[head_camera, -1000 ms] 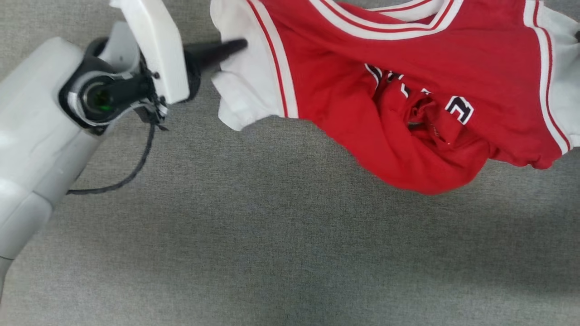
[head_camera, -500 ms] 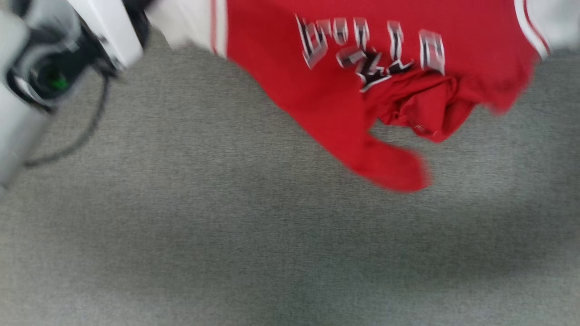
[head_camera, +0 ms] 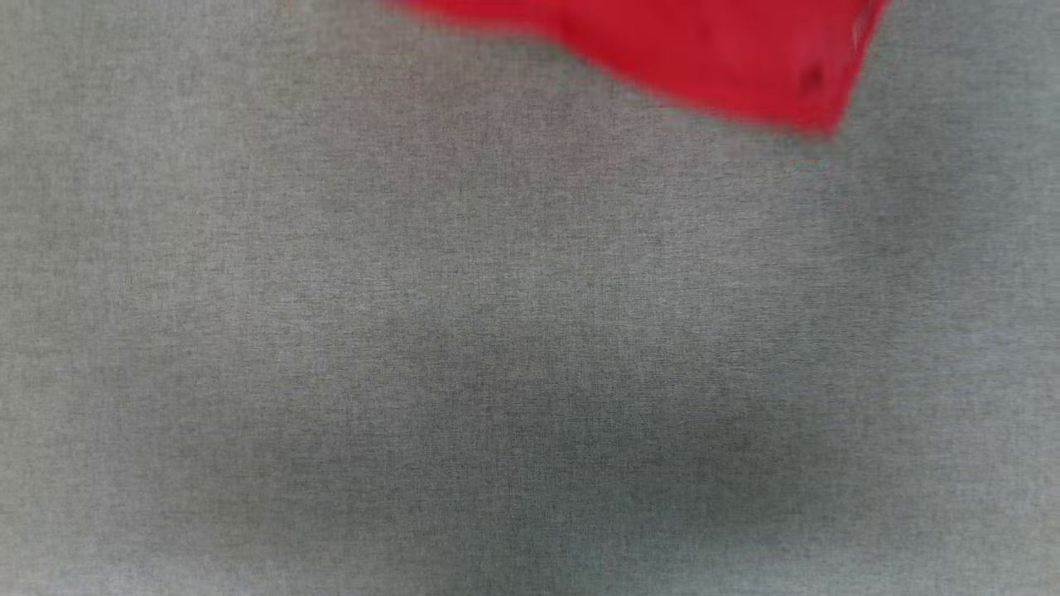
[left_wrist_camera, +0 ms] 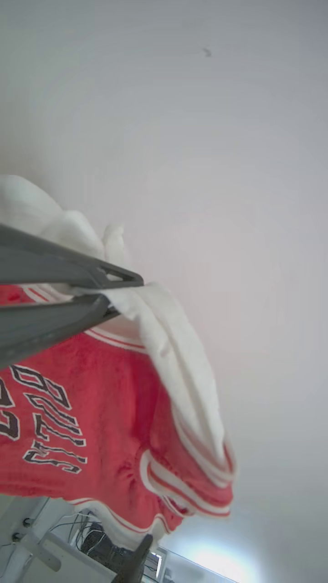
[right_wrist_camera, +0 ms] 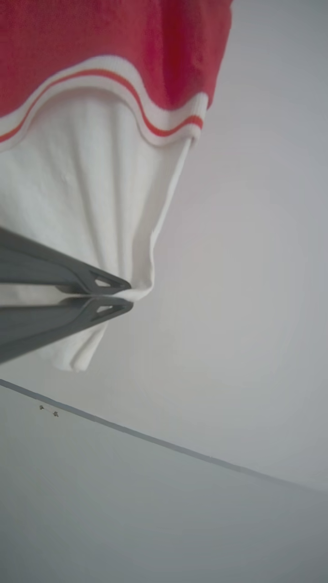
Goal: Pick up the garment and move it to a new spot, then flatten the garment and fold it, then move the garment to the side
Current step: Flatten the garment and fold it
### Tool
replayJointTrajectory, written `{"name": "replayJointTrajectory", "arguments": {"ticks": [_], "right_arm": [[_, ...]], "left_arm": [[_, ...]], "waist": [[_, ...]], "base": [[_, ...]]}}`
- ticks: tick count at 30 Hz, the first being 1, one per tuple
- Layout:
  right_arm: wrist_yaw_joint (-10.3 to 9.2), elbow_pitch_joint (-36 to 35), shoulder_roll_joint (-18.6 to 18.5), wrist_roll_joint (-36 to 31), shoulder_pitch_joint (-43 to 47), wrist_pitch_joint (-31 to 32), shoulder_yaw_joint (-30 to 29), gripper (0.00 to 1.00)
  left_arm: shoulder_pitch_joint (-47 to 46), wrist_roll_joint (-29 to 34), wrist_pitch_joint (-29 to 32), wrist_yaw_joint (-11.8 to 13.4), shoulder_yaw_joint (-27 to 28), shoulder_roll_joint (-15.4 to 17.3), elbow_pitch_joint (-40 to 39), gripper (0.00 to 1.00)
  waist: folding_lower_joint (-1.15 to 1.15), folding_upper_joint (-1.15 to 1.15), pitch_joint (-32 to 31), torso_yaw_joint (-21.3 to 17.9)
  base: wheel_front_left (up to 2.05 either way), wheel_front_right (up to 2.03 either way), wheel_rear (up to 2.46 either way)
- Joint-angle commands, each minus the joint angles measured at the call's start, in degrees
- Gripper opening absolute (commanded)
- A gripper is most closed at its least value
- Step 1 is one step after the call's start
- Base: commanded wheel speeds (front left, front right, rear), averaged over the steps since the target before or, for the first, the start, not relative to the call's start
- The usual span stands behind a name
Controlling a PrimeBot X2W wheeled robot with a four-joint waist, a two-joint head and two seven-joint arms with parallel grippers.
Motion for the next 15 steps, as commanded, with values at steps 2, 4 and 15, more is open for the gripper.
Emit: {"name": "replayJointTrajectory", "arguments": {"ticks": [2, 4, 15], "right_arm": [[-0.05, 2.3, 0.4, -2.1, -1.8, -2.9, -1.7, 0.00], [-0.04, 4.3, 0.9, -3.0, -2.7, -4.6, -2.2, 0.00], [-0.08, 10.1, -4.1, 2.4, 4.4, -9.3, 7.0, 0.00]], "left_arm": [[-0.3, -1.1, -1.9, 0.2, 0.4, 0.2, 0.0, 0.00], [1.1, -2.5, -2.4, 0.2, 0.1, 0.3, -0.9, 0.00], [16.1, -8.4, -3.9, 0.2, -5.5, 6.2, -12.8, 0.00]], "waist": [[0.00, 0.00, -1.0, -0.1], [0.00, 0.00, -1.6, 0.0], [0.00, 0.00, -4.4, 0.4]], "base": [[0.00, 0.00, 0.00], [0.00, 0.00, 0.00], [0.00, 0.00, 0.00]]}}
